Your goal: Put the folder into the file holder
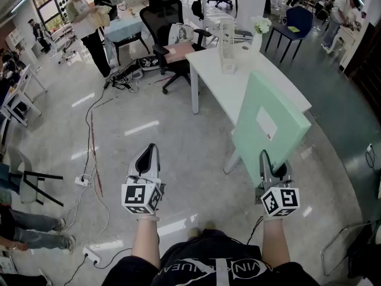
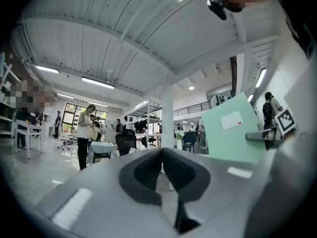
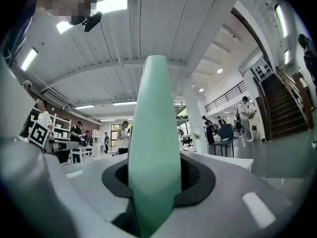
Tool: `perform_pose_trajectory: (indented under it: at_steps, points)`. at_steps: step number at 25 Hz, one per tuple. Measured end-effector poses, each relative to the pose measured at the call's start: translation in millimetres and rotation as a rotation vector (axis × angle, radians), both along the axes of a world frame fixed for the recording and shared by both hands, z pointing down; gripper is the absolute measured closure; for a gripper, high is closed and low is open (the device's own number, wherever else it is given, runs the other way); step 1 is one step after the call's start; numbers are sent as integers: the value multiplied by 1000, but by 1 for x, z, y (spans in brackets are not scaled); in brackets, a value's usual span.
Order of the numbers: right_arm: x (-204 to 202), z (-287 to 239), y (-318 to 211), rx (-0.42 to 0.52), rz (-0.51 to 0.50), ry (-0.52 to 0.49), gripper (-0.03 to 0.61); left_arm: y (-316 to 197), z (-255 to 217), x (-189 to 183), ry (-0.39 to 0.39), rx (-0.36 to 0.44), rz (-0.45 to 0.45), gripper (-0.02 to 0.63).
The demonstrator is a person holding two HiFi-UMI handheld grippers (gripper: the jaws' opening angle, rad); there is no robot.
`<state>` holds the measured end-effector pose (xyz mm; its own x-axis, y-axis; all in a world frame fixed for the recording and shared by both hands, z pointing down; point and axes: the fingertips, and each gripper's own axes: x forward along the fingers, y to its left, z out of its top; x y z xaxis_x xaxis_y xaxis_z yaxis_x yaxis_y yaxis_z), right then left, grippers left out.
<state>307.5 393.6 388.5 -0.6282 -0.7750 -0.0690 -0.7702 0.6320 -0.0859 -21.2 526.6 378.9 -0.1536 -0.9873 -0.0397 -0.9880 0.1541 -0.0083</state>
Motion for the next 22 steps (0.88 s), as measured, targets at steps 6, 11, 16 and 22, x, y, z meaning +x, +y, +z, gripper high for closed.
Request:
perform_pose_trajectory:
  at_steps: [6, 11, 16, 22]
  points:
    - [-7, 10, -8, -8, -16, 6, 420, -4, 7, -1, 6, -7, -3, 614]
    - [-11, 11, -18, -7, -27, 11, 420, -8, 6, -5, 21, -1, -19, 614]
    - [-9, 13, -32, 4, -39, -1, 420, -15, 10, -8, 51, 12, -39, 614]
    - [2, 10, -54, 12, -44, -56, 420, -29, 10, -5, 59, 33, -54, 614]
